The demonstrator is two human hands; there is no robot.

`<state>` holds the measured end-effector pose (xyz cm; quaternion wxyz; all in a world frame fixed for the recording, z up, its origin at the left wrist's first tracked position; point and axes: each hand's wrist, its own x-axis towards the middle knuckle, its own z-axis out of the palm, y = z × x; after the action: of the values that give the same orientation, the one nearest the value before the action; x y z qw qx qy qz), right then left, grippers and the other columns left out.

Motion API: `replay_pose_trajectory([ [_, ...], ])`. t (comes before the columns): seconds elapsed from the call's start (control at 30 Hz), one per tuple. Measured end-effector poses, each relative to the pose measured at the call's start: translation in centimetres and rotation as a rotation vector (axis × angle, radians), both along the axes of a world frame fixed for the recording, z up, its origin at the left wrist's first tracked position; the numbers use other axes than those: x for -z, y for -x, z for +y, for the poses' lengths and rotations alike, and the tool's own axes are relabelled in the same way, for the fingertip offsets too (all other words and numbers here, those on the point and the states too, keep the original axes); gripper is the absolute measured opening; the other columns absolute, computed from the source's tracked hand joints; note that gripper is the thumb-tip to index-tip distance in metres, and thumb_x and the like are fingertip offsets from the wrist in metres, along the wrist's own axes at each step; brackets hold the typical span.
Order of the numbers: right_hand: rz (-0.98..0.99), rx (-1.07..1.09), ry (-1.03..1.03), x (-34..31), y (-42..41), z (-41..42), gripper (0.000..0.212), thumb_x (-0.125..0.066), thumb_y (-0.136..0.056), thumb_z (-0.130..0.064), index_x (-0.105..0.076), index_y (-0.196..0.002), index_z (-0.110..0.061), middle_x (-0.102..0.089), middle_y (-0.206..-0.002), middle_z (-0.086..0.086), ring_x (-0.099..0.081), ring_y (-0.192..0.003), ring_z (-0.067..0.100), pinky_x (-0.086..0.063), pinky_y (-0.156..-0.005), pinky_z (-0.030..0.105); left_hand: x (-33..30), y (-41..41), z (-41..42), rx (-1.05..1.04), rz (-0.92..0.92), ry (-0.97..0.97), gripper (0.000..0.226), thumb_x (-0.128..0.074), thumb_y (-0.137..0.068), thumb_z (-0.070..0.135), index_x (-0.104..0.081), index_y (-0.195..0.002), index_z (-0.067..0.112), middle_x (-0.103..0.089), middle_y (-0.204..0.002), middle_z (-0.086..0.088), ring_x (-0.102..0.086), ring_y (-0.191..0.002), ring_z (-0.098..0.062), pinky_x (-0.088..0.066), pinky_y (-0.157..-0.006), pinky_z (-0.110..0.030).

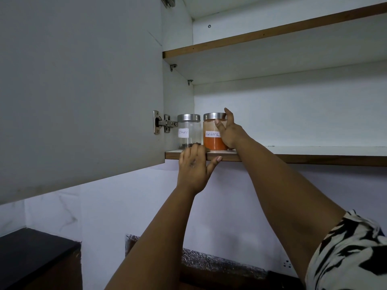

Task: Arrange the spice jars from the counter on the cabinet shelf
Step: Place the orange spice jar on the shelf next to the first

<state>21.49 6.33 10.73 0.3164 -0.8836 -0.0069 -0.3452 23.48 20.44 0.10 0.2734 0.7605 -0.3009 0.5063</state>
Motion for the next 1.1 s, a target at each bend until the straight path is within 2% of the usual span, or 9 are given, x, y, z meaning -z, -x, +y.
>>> replay_pose_trajectory([
  [0.3, 0.026, -0.006, -0.015, 0.0, 0.4, 0.1, 0.064, -0.026, -0.103, -0.047, 0.009, -0.154, -0.031, -0.043, -0.147, 0.018, -0.051, -0.124, 0.035, -0.039, -0.103, 0.039, 0.0, -0.1, 0.0, -0.007, -0.013, 0.001, 0.072, -0.018, -0.090, 0.072, -0.055, -0.107, 0.012, -0.058, -0.109, -0.005, -0.052, -0.104, -0.023, -0.034, -0.098, -0.036],
  [0.57, 0.135, 0.068, -0.036, -0.1, 2.0, 0.0, 0.069, -0.024, -0.103, -0.049, 0.025, -0.149, -0.033, -0.039, -0.148, 0.023, -0.049, -0.127, 0.038, -0.035, -0.108, 0.044, -0.2, -0.2, 0.2, -0.019, 0.015, -0.044, 0.066, -0.028, -0.088, 0.067, -0.054, -0.111, 0.011, -0.057, -0.111, -0.006, -0.051, -0.105, -0.023, -0.035, -0.097, -0.037],
  [0.7, 0.189, 0.204, 0.054, 0.7, 3.2, 0.4, 0.068, -0.026, -0.103, -0.049, 0.023, -0.149, -0.039, -0.022, -0.156, 0.019, -0.037, -0.135, 0.038, -0.030, -0.110, 0.046, -0.3, -0.2, 0.3, -0.028, 0.001, -0.043, 0.066, -0.027, -0.089, 0.067, -0.055, -0.108, 0.010, -0.057, -0.108, -0.006, -0.051, -0.101, -0.024, -0.035, -0.094, -0.036],
  [0.9, 0.336, 0.415, 0.222, 2.0, 6.1, 0.2, 0.066, -0.019, -0.100, -0.049, 0.020, -0.151, -0.034, -0.015, -0.160, 0.015, -0.034, -0.139, 0.035, -0.033, -0.106, 0.044, -0.1, 0.2, 0.4, -0.009, -0.019, -0.023, 0.065, -0.029, -0.090, 0.066, -0.056, -0.107, 0.009, -0.059, -0.106, -0.007, -0.053, -0.100, -0.025, -0.036, -0.096, -0.038],
  [1.0, 0.320, 0.476, 0.326, 2.8, 8.0, 0.5, 0.062, -0.017, -0.100, -0.044, 0.006, -0.155, -0.028, -0.036, -0.152, 0.013, -0.044, -0.131, 0.032, -0.038, -0.097, 0.040, -0.2, 0.7, 0.3, 0.016, 0.001, -0.009, 0.063, -0.030, -0.089, 0.065, -0.055, -0.104, 0.010, -0.058, -0.104, -0.006, -0.052, -0.100, -0.024, -0.035, -0.097, -0.038],
  [1.07, 0.311, 0.521, 0.447, 3.3, 9.6, 1.0, 0.053, -0.018, -0.101, -0.038, -0.024, -0.151, -0.022, -0.052, -0.139, 0.011, -0.050, -0.124, 0.030, -0.038, -0.093, 0.038, 0.0, 1.0, 0.2, 0.020, 0.002, 0.004, 0.061, -0.031, -0.089, 0.064, -0.055, -0.103, 0.010, -0.058, -0.104, -0.006, -0.052, -0.100, -0.024, -0.036, -0.095, -0.038],
  [1.1, 0.291, 0.551, 0.521, 3.6, 10.2, 1.2, 0.047, -0.020, -0.101, -0.034, -0.041, -0.141, -0.020, -0.057, -0.131, 0.009, -0.053, -0.120, 0.029, -0.038, -0.094, 0.037, 0.0, 1.1, 0.3, 0.017, -0.006, 0.007, 0.059, -0.033, -0.089, 0.063, -0.055, -0.103, 0.010, -0.057, -0.104, -0.006, -0.051, -0.099, -0.024, -0.037, -0.094, -0.038],
])
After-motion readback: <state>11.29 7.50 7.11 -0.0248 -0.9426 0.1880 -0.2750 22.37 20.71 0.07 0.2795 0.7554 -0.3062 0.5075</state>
